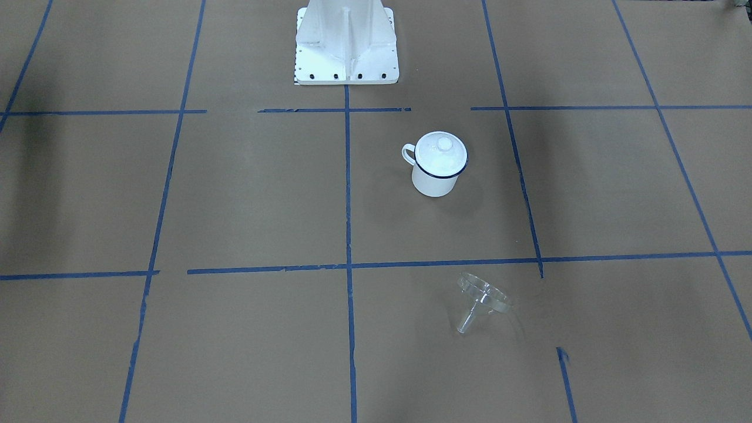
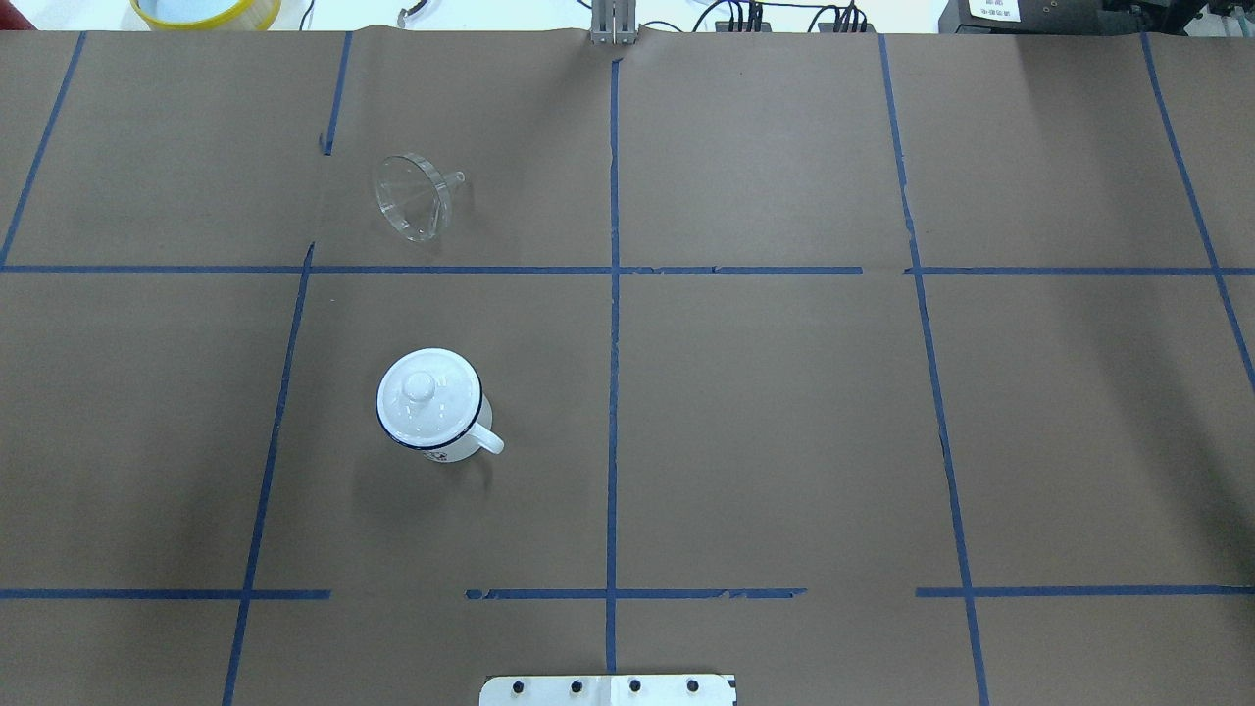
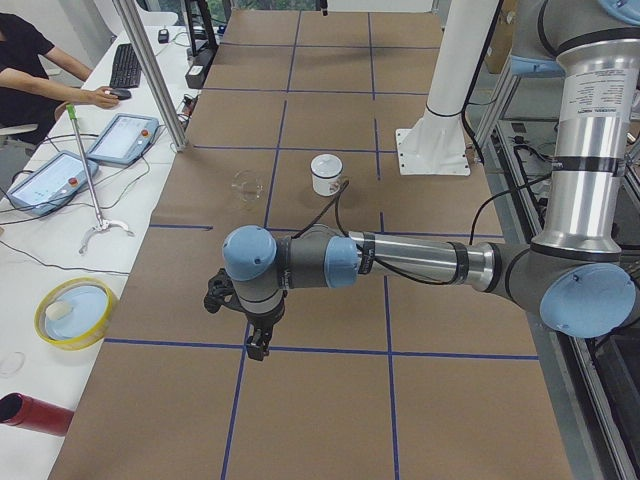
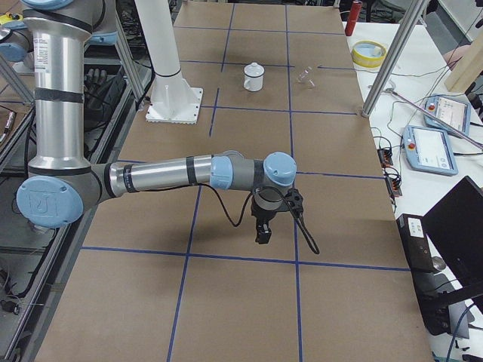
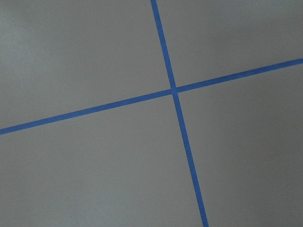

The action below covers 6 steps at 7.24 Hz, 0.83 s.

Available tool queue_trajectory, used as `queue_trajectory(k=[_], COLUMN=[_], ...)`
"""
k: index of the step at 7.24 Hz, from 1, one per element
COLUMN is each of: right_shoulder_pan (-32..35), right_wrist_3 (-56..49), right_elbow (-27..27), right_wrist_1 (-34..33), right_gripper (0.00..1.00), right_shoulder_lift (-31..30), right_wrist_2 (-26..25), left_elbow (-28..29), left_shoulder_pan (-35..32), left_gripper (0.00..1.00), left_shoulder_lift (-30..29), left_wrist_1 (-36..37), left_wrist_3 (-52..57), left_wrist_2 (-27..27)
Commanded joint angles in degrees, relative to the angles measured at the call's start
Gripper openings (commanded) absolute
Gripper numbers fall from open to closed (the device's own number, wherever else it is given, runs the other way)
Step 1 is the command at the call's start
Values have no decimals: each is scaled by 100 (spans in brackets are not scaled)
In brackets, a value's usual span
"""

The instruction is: Remove funnel from cup

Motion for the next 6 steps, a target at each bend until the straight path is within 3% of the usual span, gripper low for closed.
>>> queue_trajectory(k=[1, 6], right_shoulder_pan=[0, 0], right_wrist_3=[7, 7], right_elbow=[0, 0], right_wrist_1=[0, 0], right_gripper=[100, 100], right_shoulder_lift=[0, 0], right_wrist_2=[0, 0], left_elbow=[-37, -55], left_shoulder_pan=[-3, -3], left_gripper=[100, 100], left_shoulder_lift=[16, 34], left_wrist_1=[-5, -14], left_wrist_3=[-564, -788], left_wrist_2=[7, -2])
